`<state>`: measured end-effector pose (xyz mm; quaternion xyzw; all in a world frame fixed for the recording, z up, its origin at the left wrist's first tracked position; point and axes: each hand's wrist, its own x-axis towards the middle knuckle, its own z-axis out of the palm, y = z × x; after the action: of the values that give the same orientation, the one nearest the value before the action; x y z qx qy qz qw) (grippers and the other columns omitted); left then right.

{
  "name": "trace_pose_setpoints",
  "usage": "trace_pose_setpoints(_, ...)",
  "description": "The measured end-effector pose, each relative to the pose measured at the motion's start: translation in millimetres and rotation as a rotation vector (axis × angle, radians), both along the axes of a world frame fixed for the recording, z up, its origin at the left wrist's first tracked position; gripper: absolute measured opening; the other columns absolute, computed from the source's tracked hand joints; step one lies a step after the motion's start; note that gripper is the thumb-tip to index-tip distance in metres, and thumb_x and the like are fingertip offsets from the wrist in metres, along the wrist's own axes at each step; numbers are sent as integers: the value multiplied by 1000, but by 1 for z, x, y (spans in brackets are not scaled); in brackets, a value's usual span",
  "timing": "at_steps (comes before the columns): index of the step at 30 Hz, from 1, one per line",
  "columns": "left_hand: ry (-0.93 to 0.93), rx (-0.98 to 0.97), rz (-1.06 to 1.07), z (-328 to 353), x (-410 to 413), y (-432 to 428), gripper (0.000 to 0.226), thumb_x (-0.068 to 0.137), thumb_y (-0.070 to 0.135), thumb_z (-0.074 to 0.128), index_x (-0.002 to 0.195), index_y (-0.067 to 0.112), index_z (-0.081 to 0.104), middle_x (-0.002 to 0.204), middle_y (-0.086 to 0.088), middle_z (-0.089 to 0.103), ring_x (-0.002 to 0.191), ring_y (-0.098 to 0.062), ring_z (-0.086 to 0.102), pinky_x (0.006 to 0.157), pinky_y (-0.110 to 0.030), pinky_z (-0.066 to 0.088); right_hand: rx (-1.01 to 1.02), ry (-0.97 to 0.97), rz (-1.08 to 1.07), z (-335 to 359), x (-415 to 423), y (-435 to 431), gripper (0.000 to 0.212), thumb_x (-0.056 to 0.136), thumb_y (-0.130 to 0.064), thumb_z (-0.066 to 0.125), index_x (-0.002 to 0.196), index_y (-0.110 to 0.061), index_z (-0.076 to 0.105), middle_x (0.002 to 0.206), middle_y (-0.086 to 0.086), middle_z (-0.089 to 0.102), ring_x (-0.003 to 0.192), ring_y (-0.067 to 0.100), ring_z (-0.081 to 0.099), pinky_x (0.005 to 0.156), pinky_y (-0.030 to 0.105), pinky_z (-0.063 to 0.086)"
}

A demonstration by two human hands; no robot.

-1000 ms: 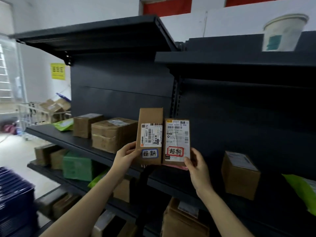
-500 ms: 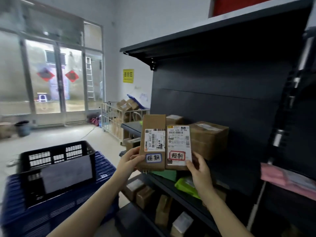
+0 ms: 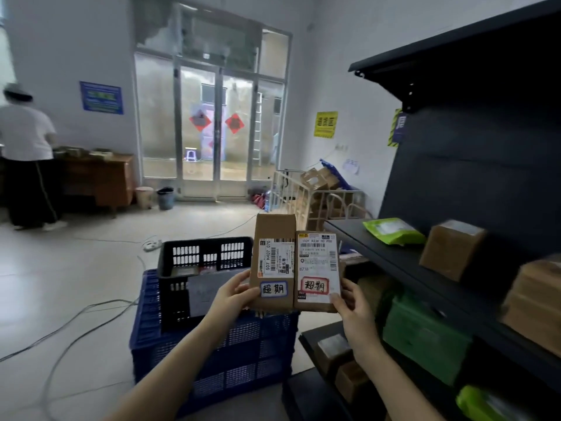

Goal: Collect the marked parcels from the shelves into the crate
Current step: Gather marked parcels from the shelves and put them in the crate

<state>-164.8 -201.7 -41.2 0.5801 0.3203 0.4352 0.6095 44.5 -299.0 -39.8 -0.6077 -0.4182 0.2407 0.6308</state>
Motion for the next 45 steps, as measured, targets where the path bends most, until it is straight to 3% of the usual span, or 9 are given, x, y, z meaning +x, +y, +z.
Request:
trace_pose_setpoints(6,28,-37,78,-15,-10,80,34,88,11,60,112,35,54,103,-1,71,96,-13,67,70,-18,52,-28,7,124,-14,5,103,24,92,-18,55,109,-35,52,102,-17,58,94,-2,54,56,7,46)
trace_pose_setpoints(11,60,-71,128,-25,-5,150,48,87,12,62,132,21,46,112,-7,67,104,-20,64,77,-25,53,-57,20,207,-22,18,185,27,93,-16,54,119,-24,53,111,0,60,105,17,56,88,33,50)
trace_pose_setpoints(14,64,-99,165,-29,-5,188,55,87,12,62,138,15,42,115,-12,65,105,-25,64,84,-32,53,-84,15,248,-21,20,232,28,93,-18,54,121,-22,53,110,0,60,105,19,55,91,38,50)
trace_pose_setpoints(26,107,-216,178,-65,-9,353,45,89,8,58,132,14,44,111,-9,64,100,-23,65,73,-27,54,-156,-15,280,-56,17,403,23,92,-11,55,112,-23,55,97,-12,62,89,-1,58,61,10,49)
trace_pose_setpoints(30,138,-275,168,-91,-15,423,45,90,8,57,131,14,43,108,-6,64,95,-16,66,63,-19,54,-237,-26,267,-80,10,476,31,92,-10,55,122,-14,55,108,1,64,97,12,60,73,19,51)
trace_pose_setpoints(35,197,-387,125,-129,-17,497,51,90,4,56,137,8,38,112,-8,61,97,-19,63,69,-23,54,-335,-37,230,-113,3,544,38,92,-9,54,129,-13,50,117,6,61,106,18,57,85,32,52)
trace_pose_setpoints(38,251,-416,118,-152,-10,531,52,90,1,55,137,5,35,109,-9,59,94,-21,62,66,-22,53,-405,-51,209,-132,4,572,38,92,-11,54,130,-14,50,112,0,60,103,15,56,81,26,50)
trace_pose_setpoints(43,369,-480,81,-195,-5,576,47,89,-3,55,132,4,39,92,7,58,81,-2,59,54,-12,51,-523,-59,221,-168,9,614,40,93,-11,53,132,-15,48,107,-5,58,95,8,54,68,14,45)
trace_pose_setpoints(45,391,-527,79,-214,0,593,46,88,-4,55,131,6,41,93,8,58,83,-3,59,57,-14,51,-574,-78,212,-182,10,629,41,94,-10,51,134,-16,46,115,-1,58,103,11,54,76,20,48)
